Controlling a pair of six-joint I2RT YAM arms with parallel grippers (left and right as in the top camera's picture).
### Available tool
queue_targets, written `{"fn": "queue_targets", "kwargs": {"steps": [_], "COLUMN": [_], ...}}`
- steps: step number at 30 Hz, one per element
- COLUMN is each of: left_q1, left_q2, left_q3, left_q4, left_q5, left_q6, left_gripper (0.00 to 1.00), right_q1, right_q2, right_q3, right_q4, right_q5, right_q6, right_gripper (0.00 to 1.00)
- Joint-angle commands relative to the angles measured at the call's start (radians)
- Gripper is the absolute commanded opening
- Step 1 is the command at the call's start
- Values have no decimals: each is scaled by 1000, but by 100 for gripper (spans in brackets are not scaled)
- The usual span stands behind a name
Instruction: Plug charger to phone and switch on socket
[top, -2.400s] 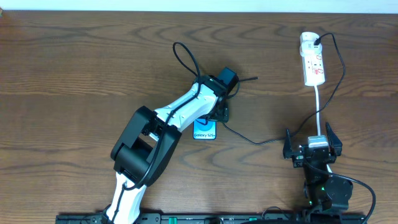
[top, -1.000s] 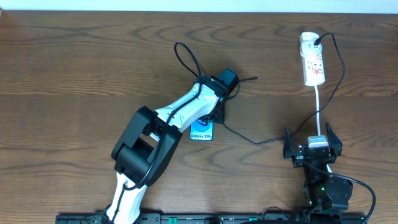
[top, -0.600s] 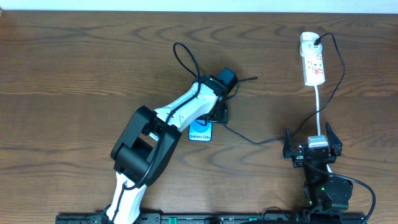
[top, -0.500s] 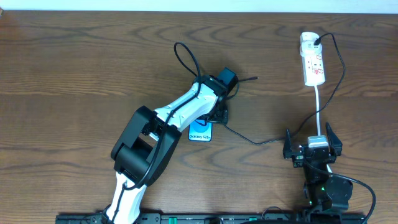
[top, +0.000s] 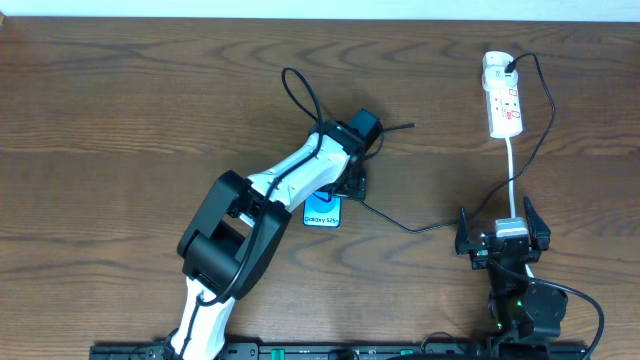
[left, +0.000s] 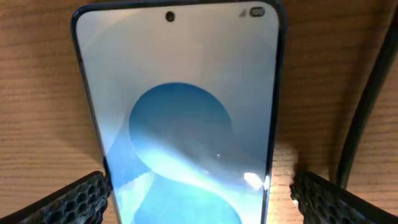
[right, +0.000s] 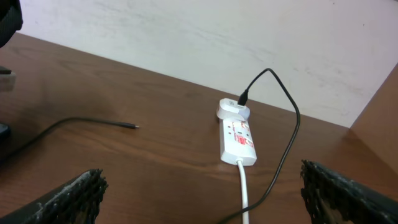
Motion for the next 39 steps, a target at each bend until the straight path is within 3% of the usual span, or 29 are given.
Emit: {"fn": "queue_targets", "kwargs": {"steps": [1, 12, 39], "left_q1": [27, 88, 26], "left_q2": [16, 19, 46], "left_q3": [-43, -85, -180], "left_q4": [22, 56, 105], "left_q5": [69, 130, 56], "left_q6": [10, 43, 28], "left_gripper": [98, 98, 99], "right_q1": [-4, -4, -4], "right_q2": [-5, -5, -5], "right_q3": [-1, -1, -1], "right_q4": [-4, -4, -4], "right_q5": [4, 4, 4], "right_q6": [-11, -11, -11], "right_gripper": [99, 99, 99]}}
